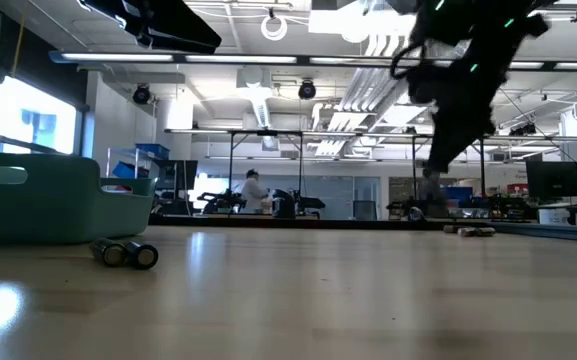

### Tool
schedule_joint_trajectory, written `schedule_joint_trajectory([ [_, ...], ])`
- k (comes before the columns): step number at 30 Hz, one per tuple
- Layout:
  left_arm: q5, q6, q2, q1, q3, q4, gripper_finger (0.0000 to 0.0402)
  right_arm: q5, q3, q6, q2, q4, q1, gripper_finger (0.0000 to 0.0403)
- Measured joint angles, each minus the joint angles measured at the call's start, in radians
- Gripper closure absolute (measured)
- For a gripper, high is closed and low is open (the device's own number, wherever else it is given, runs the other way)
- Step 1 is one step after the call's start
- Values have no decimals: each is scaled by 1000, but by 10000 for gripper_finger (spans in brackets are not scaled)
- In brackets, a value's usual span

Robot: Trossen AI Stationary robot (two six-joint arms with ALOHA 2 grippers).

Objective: Sort batteries
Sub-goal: Put the black battery into the blue bin

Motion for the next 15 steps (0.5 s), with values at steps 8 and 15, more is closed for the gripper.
schedule_joint_trajectory([
  [8,0,-18,0,0,0,1,202,33,0,486,-168,-123,537,386],
  [15,0,-18,0,0,0,2,202,25,1,874,-149,-64,955,386],
])
